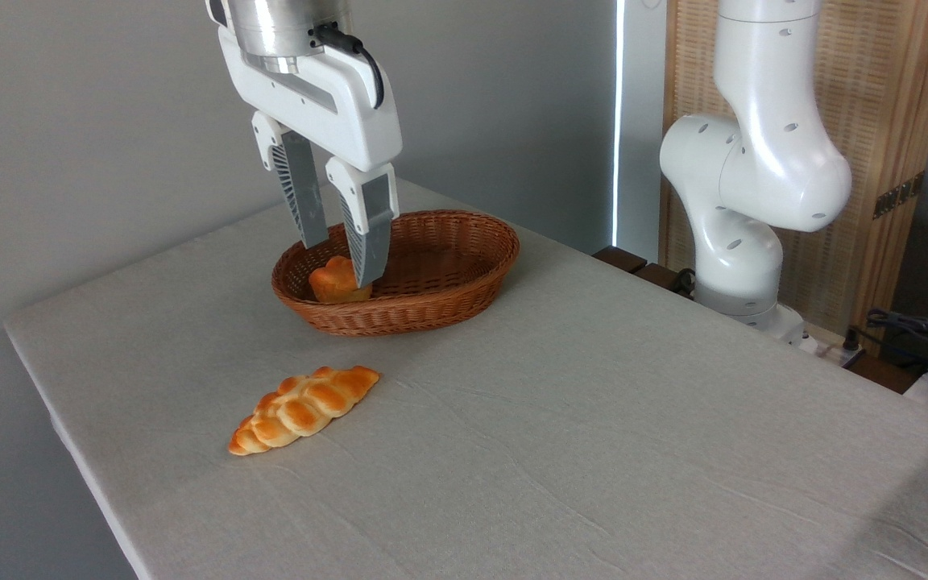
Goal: Put bread into the basket
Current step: 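Move the open gripper from above the basket toward the braided bread, then lower the gripper onto the braided bread and close on it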
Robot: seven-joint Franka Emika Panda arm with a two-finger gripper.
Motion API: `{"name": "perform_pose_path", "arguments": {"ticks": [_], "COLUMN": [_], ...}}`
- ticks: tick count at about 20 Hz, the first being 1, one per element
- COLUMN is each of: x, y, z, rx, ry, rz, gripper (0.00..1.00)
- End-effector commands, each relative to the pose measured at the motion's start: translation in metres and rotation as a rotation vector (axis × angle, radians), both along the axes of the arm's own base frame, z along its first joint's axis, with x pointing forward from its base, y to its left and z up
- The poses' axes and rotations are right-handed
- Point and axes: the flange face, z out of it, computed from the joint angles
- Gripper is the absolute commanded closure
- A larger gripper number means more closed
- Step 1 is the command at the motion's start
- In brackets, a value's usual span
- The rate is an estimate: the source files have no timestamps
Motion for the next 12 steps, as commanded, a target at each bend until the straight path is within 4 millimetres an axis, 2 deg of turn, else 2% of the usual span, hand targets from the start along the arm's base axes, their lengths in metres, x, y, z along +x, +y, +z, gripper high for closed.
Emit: {"name": "perform_pose_path", "arguments": {"ticks": [1,4,6,10,12], "x": [0.005,0.008,0.010,0.017,0.019], "y": [-0.022,-0.049,-0.070,-0.069,-0.076], "z": [-0.012,-0.030,-0.053,-0.103,-0.131], "rx": [-0.029,-0.059,-0.063,-0.064,-0.061], "ry": [-0.038,-0.073,-0.114,-0.166,-0.186], "rz": [-0.030,-0.033,-0.007,0.021,0.020], "gripper": [0.00,0.00,0.00,0.00,0.00]}}
